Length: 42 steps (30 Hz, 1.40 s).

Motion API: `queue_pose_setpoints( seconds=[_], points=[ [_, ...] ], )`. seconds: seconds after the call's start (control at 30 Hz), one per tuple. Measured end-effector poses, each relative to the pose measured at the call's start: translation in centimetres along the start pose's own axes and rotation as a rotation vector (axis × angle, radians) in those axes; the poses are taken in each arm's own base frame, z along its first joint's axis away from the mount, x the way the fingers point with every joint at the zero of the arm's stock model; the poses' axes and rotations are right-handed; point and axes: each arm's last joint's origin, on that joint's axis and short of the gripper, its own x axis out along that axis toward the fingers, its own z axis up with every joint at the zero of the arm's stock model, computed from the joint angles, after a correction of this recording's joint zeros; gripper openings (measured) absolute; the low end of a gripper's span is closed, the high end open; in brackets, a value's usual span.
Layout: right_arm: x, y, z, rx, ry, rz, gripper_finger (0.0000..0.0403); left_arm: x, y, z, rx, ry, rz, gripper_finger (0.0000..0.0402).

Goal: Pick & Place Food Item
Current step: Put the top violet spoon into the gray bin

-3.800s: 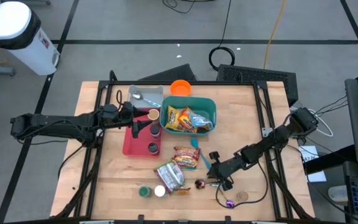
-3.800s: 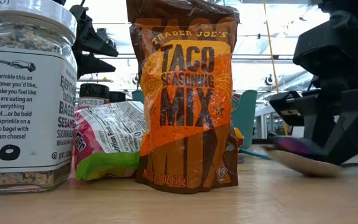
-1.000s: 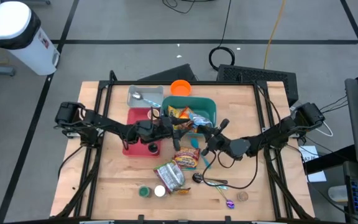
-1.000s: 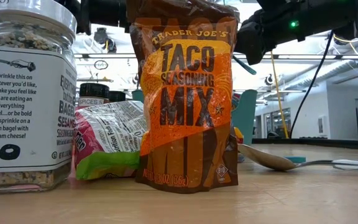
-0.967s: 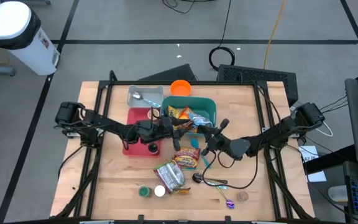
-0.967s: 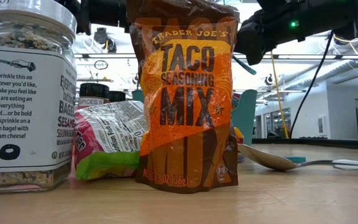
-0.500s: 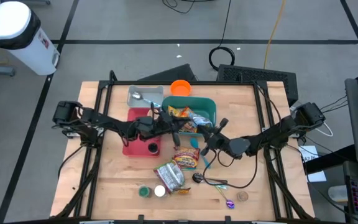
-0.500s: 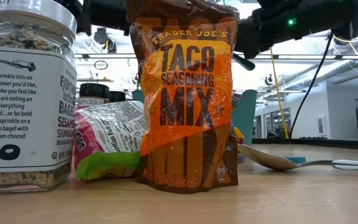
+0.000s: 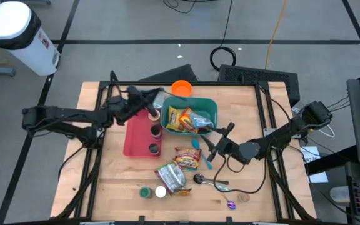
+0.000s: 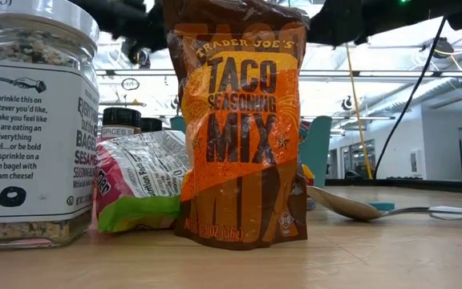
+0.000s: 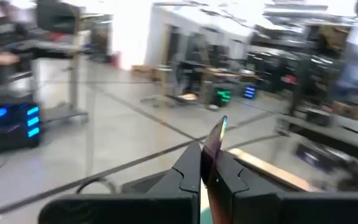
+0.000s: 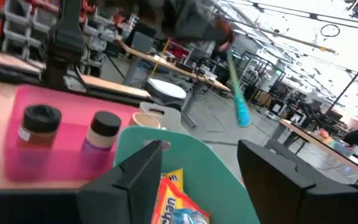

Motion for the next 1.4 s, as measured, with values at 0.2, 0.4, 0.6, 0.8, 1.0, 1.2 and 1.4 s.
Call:
queue_pose_setpoints(
  seconds=[0.2,0.4,0.6,0.8,1.0,1.2,1.4],
  points=[
    [0.4,-0.2,-0.2,-0.009,0.009,-0.017,0.0213,-2.3,4.8,-3.1,-0.056,-0.019,0.217,0.0006],
    [0.7,-0.4,-0.2,0.013,0.014,-0.028,0.0204,-3.7,8.3,-6.2,-0.134,-0.004,0.35,0.0004],
    [0.7,-0.4,-0.2,0.013,0.014,-0.027,0.0201,-4.2,10.0,-8.0,-0.159,0.056,0.411,0.0005],
    [0.7,-0.4,-0.3,0.014,0.014,-0.029,0.0201,-3.6,10.3,-8.7,-0.201,0.111,0.368,0.0008],
    [0.7,-0.4,-0.3,0.014,0.014,-0.029,0.0199,-3.3,10.6,-9.6,-0.193,0.16,0.379,0.0011],
    [0.7,-0.4,-0.3,0.014,0.014,-0.029,0.02,-3.2,10.6,-9.9,-0.177,0.178,0.383,0.0028],
    [0.7,-0.4,-0.2,0.014,0.014,-0.029,0.0197,-3.3,10.6,-10.0,-0.151,0.192,0.383,0.0033]
  ],
)
